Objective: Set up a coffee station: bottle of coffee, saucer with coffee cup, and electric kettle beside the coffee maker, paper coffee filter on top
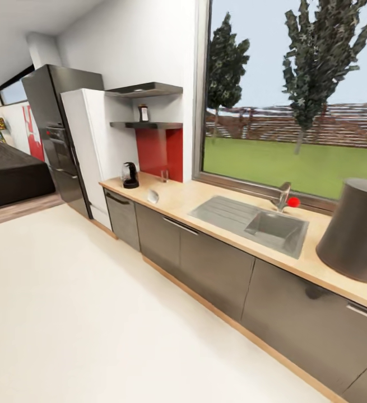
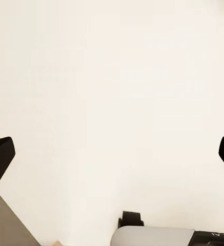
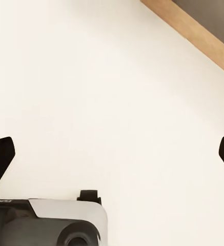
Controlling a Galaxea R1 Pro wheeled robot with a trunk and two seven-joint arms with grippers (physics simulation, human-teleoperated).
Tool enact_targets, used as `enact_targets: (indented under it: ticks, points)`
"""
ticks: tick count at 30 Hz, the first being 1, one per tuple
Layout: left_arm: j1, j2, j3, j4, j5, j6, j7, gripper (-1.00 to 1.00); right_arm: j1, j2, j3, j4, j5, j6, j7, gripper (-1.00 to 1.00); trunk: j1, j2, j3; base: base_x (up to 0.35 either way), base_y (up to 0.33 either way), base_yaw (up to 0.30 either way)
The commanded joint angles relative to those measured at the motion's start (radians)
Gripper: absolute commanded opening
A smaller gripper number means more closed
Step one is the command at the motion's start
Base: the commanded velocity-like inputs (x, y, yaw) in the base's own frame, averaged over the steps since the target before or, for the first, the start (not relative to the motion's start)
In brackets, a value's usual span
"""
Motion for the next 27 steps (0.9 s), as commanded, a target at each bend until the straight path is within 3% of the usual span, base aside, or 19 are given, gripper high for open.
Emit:
enact_targets:
  ticks: [1,12,27]
  points:
    - [-0.001,0.0,0.002,0.001,0.0,-0.003,0.0,1.0,-0.001,0.0,0.0,0.0,0.001,-0.003,0.0,1.0,0.001,-0.002,-0.002,0.338,0.001,0.237]
    - [-0.001,0.0,0.002,0.001,0.0,-0.003,0.001,1.0,0.0,0.0,-0.001,0.0,0.001,-0.001,0.0,1.0,0.001,-0.002,-0.001,0.338,0.0,0.246]
    - [-0.001,0.0,0.002,0.001,0.0,-0.003,0.001,1.0,0.0,0.0,-0.001,0.0,0.001,-0.001,0.0,1.0,0.001,-0.002,-0.001,0.333,0.065,0.014]
